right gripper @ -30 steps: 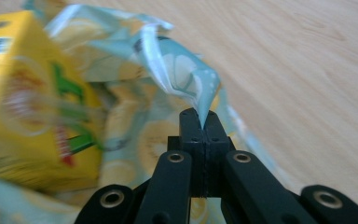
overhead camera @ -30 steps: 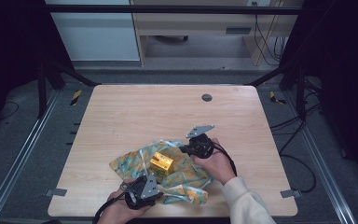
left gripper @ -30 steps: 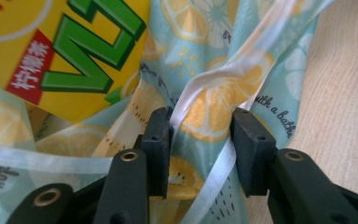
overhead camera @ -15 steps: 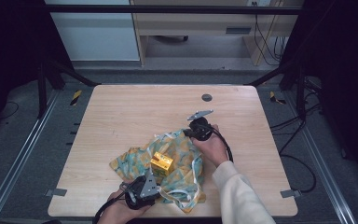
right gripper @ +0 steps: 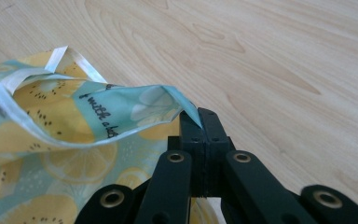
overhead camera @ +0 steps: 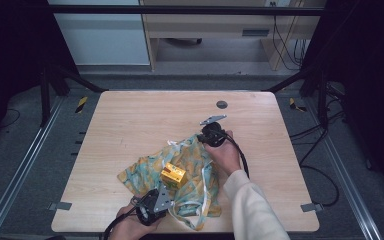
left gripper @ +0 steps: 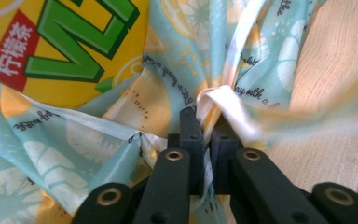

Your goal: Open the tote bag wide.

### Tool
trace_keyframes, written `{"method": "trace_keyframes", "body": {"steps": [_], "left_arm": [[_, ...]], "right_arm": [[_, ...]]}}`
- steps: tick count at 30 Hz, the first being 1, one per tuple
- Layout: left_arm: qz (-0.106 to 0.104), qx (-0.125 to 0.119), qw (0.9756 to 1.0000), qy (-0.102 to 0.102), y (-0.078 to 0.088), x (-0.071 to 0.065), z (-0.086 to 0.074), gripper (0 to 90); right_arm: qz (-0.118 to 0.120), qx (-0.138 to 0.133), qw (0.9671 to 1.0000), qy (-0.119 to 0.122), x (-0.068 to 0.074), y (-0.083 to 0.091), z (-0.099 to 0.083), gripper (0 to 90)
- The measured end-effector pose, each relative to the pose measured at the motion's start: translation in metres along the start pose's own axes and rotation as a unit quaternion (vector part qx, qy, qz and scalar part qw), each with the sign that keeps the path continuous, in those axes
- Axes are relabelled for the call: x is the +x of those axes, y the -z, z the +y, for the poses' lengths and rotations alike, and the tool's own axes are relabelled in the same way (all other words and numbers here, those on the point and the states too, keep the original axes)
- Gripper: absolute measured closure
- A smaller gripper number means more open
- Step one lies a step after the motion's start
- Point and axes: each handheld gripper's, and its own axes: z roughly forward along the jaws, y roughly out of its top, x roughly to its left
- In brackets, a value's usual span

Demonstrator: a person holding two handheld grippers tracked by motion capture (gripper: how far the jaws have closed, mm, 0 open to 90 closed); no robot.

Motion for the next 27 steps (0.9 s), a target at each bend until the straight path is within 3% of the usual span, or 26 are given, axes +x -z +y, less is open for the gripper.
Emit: {"method": "trace_keyframes", "body": {"steps": [6, 11, 13, 16, 18, 21, 27], "left_arm": [[0.004, -0.002, 1.0000, -0.004, 0.002, -0.004, 0.001, 89.0], [0.002, -0.009, 0.9999, 0.004, 0.005, -0.003, 0.000, 87.6], [0.015, -0.019, 0.9997, 0.006, 0.012, -0.003, 0.000, 78.6], [0.030, -0.047, 0.9981, 0.026, 0.025, -0.002, -0.002, 61.5], [0.040, -0.056, 0.9970, 0.035, 0.033, -0.002, -0.004, 52.4], [0.045, -0.076, 0.9947, 0.053, 0.044, -0.002, -0.007, 44.6], [0.057, -0.112, 0.9894, 0.073, 0.068, 0.003, -0.008, 37.3]], "right_arm": [[-0.008, -0.001, 1.0000, -0.003, -0.005, -0.005, 0.006, 90.0], [-0.011, 0.003, 0.9999, 0.000, -0.002, -0.006, 0.010, 88.3], [-0.004, 0.002, 1.0000, -0.007, 0.001, -0.003, 0.011, 74.0], [-0.009, -0.010, 0.9999, -0.002, 0.006, 0.011, 0.013, 52.8], [-0.026, -0.022, 0.9993, 0.013, 0.011, 0.023, 0.015, 39.7], [-0.027, -0.033, 0.9988, 0.024, 0.018, 0.044, 0.014, 31.9], [-0.028, -0.050, 0.9972, 0.047, 0.031, 0.084, 0.000, 27.2]]}}
